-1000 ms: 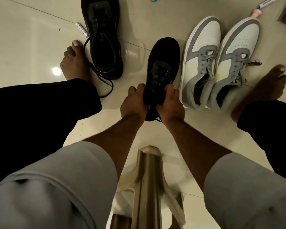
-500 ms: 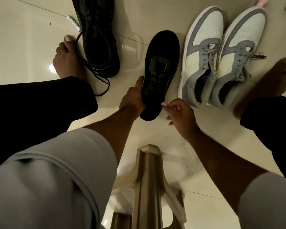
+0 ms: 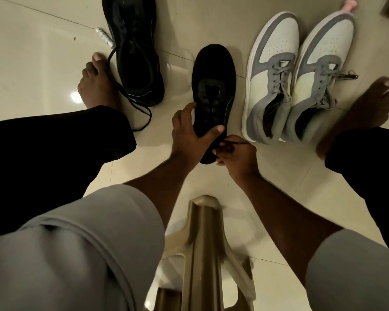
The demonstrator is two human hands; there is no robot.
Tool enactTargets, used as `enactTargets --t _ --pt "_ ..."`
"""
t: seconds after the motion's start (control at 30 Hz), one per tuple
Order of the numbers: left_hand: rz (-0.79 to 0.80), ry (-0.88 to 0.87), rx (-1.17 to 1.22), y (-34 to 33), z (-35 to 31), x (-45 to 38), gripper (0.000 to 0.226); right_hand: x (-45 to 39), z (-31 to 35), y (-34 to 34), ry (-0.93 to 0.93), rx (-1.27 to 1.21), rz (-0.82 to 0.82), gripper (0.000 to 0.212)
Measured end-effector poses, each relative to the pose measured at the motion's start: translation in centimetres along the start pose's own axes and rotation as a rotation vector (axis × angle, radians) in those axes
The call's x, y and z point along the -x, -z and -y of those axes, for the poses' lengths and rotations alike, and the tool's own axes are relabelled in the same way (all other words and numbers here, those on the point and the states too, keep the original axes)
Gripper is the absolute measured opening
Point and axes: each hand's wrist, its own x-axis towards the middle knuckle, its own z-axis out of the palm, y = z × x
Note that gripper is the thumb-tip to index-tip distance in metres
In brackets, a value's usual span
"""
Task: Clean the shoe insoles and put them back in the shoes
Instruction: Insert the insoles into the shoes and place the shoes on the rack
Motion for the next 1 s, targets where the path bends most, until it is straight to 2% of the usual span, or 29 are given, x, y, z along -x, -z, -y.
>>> enactTargets --t 0.07,0.13,0.23,0.33,0.4,0.43,0.53,0.63,0.73,0.83,0.97,1.0 --pt "0.028 0.123 0.017 -1.0 -0.3 -0.2 0.104 -0.3 -0.1 0.2 -0.011 -0.070 -0.020 0.024" --pt "0.105 0.152 0.044 -1.3 -0.1 -0.3 0.114 -0.8 -0.2 0.6 -0.001 -0.086 -0.022 0.031" --pt "0.156 0.137 -0.004 -0.7 1.3 -0.3 0.112 -1.1 -0.4 1.3 -0.007 -0.114 0.035 0.036" --pt "0.167 0.276 0.031 -0.3 2.7 -0.3 0.108 -0.3 -0.4 1.5 -0.055 -0.235 0.023 0.027" --pt "0.154 0.341 0.041 -0.3 3.0 -0.2 0.101 0.4 -0.4 1.4 -0.072 -0.225 0.023 0.017" --pt "0.150 0.332 0.007 -0.5 2.9 -0.2 0.096 0.8 -0.3 1.4 -0.075 -0.126 0.035 0.015" --pt "0.135 0.288 -0.095 -0.9 2.1 -0.5 0.067 1.5 -0.2 1.1 -0.074 0.245 0.125 0.036" --pt "0.142 0.326 -0.119 -0.8 1.3 -0.9 0.042 1.3 -0.2 0.3 -0.048 0.305 0.176 0.029" --pt "0.167 0.333 -0.020 -0.1 1.7 -0.8 0.056 0.5 -0.5 -0.1 -0.018 0.277 0.075 0.020" --pt "0.195 0.269 0.036 0.6 2.2 -0.7 0.078 -0.3 -0.4 -0.2 0.130 0.345 -0.048 0.016" --pt "0.276 0.184 0.009 0.3 1.2 -1.5 0.098 -1.4 -0.3 -1.1 0.093 0.169 -0.153 0.008" --pt "0.305 0.164 0.019 0.2 1.0 -1.6 0.099 -1.5 -0.4 -1.3 0.118 0.185 -0.191 0.011"
